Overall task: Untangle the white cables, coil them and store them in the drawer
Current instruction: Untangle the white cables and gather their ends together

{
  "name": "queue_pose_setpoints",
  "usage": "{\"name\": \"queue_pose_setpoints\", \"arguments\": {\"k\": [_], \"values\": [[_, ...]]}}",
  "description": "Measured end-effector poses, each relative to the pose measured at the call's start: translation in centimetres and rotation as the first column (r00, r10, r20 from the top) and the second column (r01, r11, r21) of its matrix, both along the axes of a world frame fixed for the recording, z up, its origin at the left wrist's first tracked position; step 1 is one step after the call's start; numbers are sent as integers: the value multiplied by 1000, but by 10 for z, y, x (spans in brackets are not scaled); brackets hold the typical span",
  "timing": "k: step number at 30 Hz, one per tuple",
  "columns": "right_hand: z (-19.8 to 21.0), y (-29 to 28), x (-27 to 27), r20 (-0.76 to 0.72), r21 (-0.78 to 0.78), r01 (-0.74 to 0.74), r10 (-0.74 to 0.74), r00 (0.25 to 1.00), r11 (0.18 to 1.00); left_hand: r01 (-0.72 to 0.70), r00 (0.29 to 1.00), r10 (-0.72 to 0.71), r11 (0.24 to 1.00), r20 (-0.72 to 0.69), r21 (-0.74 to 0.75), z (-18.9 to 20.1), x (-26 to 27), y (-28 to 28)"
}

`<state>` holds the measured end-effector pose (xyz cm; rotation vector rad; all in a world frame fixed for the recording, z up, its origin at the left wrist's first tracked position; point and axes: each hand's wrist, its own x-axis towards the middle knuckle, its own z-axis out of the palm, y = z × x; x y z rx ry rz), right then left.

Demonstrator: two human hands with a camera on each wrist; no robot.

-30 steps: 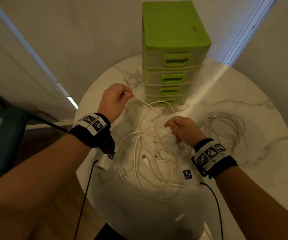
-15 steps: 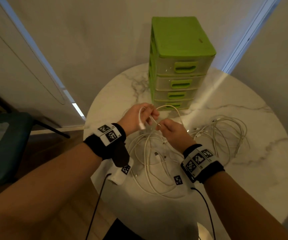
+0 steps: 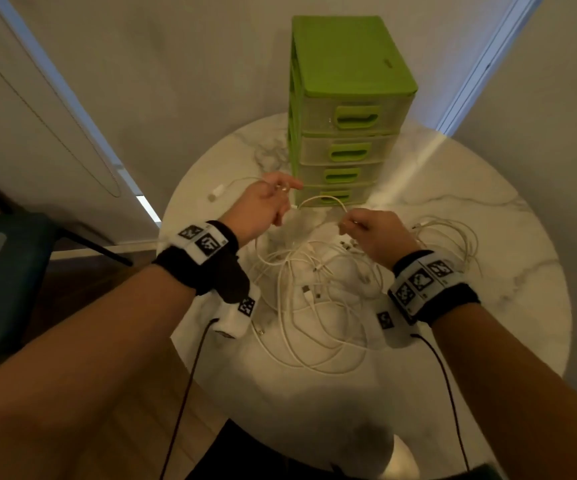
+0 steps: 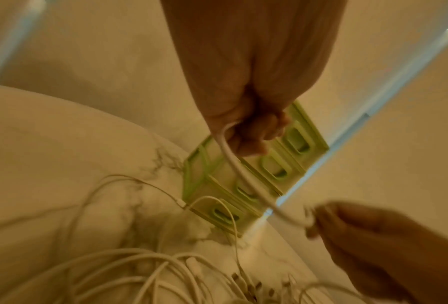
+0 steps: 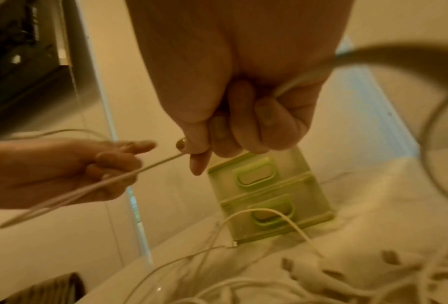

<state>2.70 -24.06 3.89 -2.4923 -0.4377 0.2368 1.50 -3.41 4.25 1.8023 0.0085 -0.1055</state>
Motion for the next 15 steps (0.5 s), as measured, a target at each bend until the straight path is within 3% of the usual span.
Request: {"name": "queue_pose_setpoints", "arguments": {"k": [2,3,5,9,12,14,15], "values": [[3,13,0,42,20,-49,48,998,999,169,985,-172,960,-8,225,0,1,-18],[5,17,1,56,20,-52,50,997,998,270,960,-280,900,-19,342,-3,0,-25],[10,19,4,78,15,-34,32,996,999,343,933,-354,820,-67,458,-9,-1,-34],[6,3,12,60,37,-14,12,998,999,154,987,-139,959,-79,238,-17,1,-41],[-3,-28,21,-13,18,9,-9,1000,1000,-41,992,50,996,-117,77,-23,8,-29],[-9,-45,27,-53,-14,33,-34,998,999,-95,990,105,989,-96,109,-29,13,-23],[-13,-49,30,-54,-21,26,-27,998,999,-93,994,103,975,-41,202,-36,17,-23]]}}
